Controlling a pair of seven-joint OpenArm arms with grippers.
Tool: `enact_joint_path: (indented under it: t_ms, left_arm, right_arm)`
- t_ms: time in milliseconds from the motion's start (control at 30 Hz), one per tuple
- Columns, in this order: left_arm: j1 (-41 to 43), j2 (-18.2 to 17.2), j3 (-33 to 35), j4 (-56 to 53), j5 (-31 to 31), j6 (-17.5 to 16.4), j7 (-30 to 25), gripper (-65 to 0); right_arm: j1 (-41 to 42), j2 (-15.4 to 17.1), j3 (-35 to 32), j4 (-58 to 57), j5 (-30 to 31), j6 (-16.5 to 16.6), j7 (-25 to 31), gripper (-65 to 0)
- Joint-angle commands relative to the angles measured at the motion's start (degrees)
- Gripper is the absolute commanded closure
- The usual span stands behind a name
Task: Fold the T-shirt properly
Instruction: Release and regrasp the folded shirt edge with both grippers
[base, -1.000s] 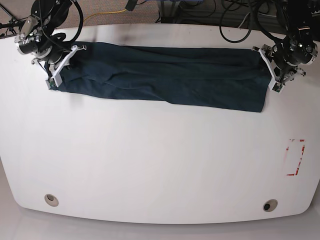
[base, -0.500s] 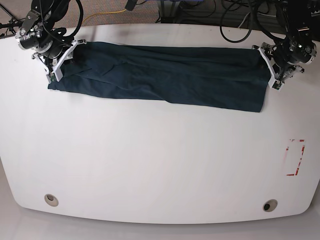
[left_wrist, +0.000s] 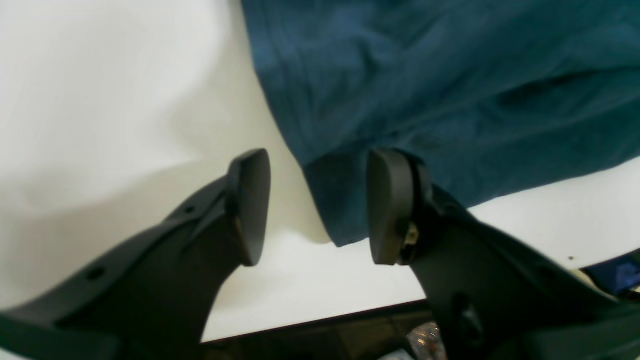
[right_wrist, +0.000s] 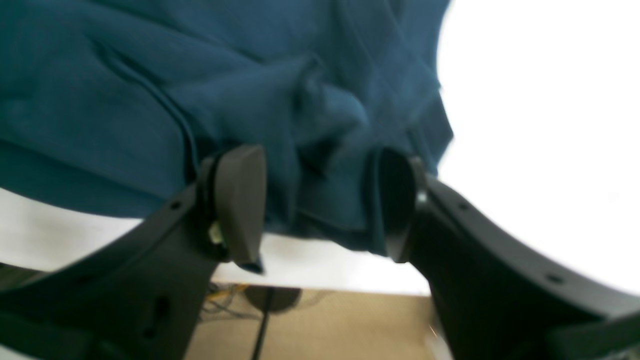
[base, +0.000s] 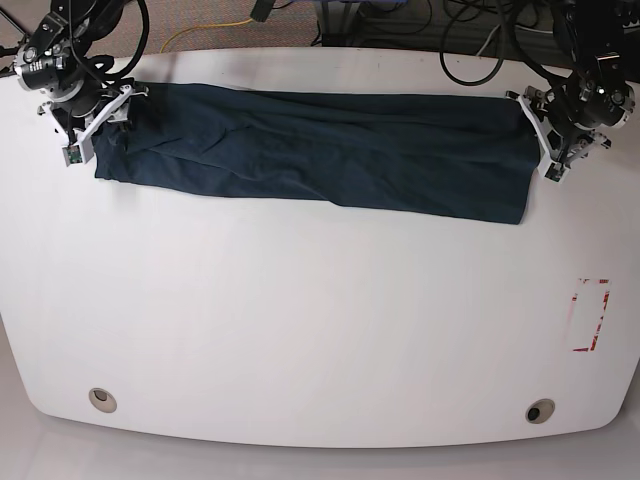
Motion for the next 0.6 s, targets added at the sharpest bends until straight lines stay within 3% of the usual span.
enact_joint_path:
  t_ms: [0,200,433,567]
  left_arm:
    - [-0.3,0.1,-0.4,3.7,-0.6,-0.2,-0.8,-28.7]
    - [-1.4,3.3,-0.9,5.5,-0.6,-0.2,-0.9,-28.7]
    - [-4.4,8.1,-0.2,3.9,-0.2,0.1,-1.0,-28.7]
    - [-5.6,8.5,1.2,1.1,-0.2,0.2,-1.1,-28.7]
  right_arm:
    - [0.1,0.8,0.4,1.3,3.9,0.1,1.0,-34.2]
    - [0.6,0.5,-0.2,0.9,10.1,0.1,0.9,-34.2]
    - [3.3,0.4,-3.2,-2.9,7.3,0.1,1.1,-33.3]
    - [5.4,0.6,-3.2,-8.7,5.0,0.1,1.1,-21.6]
